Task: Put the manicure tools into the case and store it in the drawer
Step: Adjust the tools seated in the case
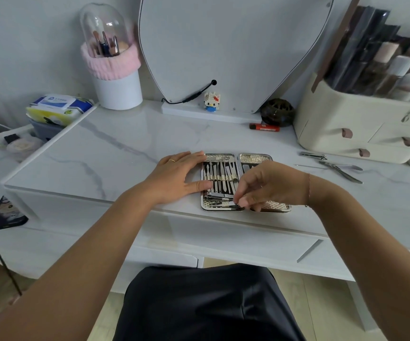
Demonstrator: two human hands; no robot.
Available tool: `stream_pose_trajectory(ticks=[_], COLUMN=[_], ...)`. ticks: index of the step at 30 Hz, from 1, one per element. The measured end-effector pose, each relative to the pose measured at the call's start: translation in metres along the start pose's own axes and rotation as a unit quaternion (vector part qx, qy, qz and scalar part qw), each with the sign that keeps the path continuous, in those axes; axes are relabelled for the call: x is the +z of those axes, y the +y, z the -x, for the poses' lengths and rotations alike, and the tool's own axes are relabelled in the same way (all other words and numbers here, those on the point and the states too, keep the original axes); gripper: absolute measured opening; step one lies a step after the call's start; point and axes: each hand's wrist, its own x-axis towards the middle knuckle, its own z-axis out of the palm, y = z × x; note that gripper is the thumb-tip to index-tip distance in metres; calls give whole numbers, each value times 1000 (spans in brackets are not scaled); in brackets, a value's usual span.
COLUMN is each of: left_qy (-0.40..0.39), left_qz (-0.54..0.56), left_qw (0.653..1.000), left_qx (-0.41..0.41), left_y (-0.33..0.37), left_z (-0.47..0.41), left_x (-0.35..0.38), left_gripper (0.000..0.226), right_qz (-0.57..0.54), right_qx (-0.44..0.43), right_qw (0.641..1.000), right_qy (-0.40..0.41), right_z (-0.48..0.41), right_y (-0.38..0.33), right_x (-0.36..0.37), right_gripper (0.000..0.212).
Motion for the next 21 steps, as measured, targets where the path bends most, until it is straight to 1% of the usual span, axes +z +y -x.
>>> stream_pose_trajectory(ticks=[6,9,13,15,17,18,21], left_qy=[3,8,9,8,9,9,13], left_qz=[-12,-13,-12,-12,-11,-10,-5], left_qw=[1000,1000,1000,1000,1000,1000,1000], left_qx=[1,2,1,2,1,1,2], left_y=[-1,-2,-2,-1,-1,-1,-2], left_z=[-1,-1,-1,-1,-1,-1,0], left_x=[0,1,1,0,1,1,1], left_gripper=[92,98,98,95,93,92,94], right_qz=[-6,7,29,34,54,74,194], right_qx=[25,32,40,40,28,20,0], right_qw=[998,997,995,996,996,995,981], right_qy=[-52,-69,-82,-77,-66,-58,1], right_z=[-17,-23,-28,-27,-24,-23,-20], right_y=[-3,-5,-8,-10,-13,-15,-16], right_x=[-7,-8,-10,-9,-5,-2,10], right_gripper=[2,6,9,10,3,3,10])
